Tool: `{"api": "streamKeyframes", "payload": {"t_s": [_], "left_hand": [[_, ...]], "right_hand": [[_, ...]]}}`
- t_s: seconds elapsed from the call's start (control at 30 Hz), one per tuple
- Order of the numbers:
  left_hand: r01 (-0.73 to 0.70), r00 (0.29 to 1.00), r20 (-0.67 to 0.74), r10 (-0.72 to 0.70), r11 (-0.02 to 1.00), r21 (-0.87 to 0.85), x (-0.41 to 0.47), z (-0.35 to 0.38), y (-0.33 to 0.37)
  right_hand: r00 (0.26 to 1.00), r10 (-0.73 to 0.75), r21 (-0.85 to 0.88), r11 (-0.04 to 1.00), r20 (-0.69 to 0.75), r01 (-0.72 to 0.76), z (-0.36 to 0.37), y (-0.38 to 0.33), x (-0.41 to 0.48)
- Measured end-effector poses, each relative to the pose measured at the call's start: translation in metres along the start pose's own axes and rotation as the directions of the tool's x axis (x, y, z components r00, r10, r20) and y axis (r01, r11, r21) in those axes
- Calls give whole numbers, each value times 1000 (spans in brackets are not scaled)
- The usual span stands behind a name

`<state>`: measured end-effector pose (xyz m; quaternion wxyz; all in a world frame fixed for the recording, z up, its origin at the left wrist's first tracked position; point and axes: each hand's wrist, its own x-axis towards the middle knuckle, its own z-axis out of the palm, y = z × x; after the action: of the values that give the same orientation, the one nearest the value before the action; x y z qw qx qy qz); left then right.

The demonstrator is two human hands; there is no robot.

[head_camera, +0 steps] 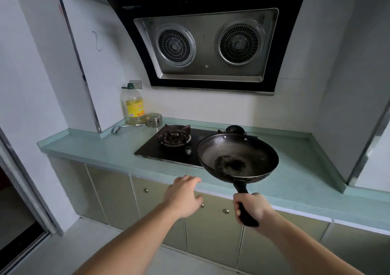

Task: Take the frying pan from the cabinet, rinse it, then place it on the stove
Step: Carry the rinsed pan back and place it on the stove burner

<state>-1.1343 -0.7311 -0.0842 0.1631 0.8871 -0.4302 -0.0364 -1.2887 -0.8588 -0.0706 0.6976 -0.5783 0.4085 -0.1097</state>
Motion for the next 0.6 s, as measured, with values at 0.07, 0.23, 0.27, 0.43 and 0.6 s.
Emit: {"api": "streamKeyframes", "payload": {"t_s": [0.07,0.23,0.27,0.43,0.6], "left_hand": [[21,1000,-2,-21,1000,6,26,-2,-5],[50,999,5,-50,998,39,89,-6,-15],[53,999,2,-53,998,36,101,-5,-16],[27,999,41,-29,999,44,149,2,-22],[-14,1000,25,14,1000,20,191,-5,-44]], "right_hand": [[1000,6,6,1000,15,-6,3,-13,31],[998,20,2,1000,63,-20,1,-46,95],[998,18,6,1000,65,-19,0,-52,105],[998,13,-26,1000,66,-12,3,-75,142],[995,6,-15,1000,96,-5,22,-98,172]]}}
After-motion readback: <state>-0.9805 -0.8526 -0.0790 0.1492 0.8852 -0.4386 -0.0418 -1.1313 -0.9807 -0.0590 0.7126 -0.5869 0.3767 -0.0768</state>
